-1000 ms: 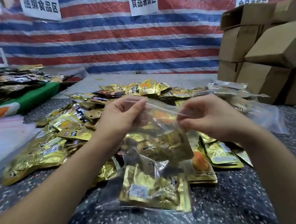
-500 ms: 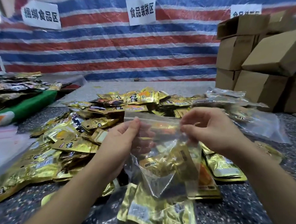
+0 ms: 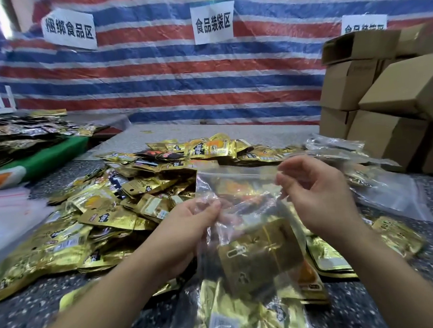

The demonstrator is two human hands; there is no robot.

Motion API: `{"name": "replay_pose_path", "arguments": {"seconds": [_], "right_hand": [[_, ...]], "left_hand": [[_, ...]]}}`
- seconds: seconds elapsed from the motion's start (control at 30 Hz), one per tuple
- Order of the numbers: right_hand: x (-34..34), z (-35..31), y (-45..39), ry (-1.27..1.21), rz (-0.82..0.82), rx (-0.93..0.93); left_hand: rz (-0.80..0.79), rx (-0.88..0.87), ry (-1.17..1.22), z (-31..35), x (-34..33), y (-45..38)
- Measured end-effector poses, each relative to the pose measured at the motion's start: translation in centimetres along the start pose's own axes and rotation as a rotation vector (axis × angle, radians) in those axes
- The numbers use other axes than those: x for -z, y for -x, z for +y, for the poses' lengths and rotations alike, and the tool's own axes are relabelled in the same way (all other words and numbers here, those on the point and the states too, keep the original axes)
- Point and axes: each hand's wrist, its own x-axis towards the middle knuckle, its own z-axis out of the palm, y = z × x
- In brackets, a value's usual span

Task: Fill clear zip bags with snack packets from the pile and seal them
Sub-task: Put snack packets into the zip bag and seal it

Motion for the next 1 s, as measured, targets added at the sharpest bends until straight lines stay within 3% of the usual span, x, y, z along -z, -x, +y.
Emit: {"name": "replay_pose_path", "arguments": {"seconds": [0.17,0.23,0.4,0.47,0.63,0.73,0.87,1.0], "right_hand": [[-0.1,0.1,0.0,-0.04,-0.014,-0.037],[0.1,-0.1,-0.1,-0.083,-0.053,-0.08],[0.9,-1.0,-0.2,-0.239,-0.267,-0.178],[1.1,-1.2,0.0,-0.165,-0.26,-0.137],[0.6,-2.3,0.6,0.35,-0.126,0.158],[-0.9,-4.4,0.3,0.461,-0.209,0.286],[-3.2,-6.6,-1.1,0.522,-0.467,0.204],[-3.9,-6.5,-2.6,0.456,-0.492,0.152]], "left_hand": [[-0.014,0.06,0.185,0.2,-0.2,0.1],[-0.038,0.048,0.158,0.3,-0.1,0.1],[0.092,-0.209,0.053,1.3,0.3,-0.2],[0.147,-0.308,0.017,1.5,0.4,-0.2],[0.16,-0.412,-0.119,1.0,0.0,0.1],[0.128,-0.417,-0.123,1.2,-0.1,0.3],[0.122,-0.438,-0.081,1.4,-0.2,0.4],[0.217,-0.452,-0.04,1.2,0.0,0.4]]}}
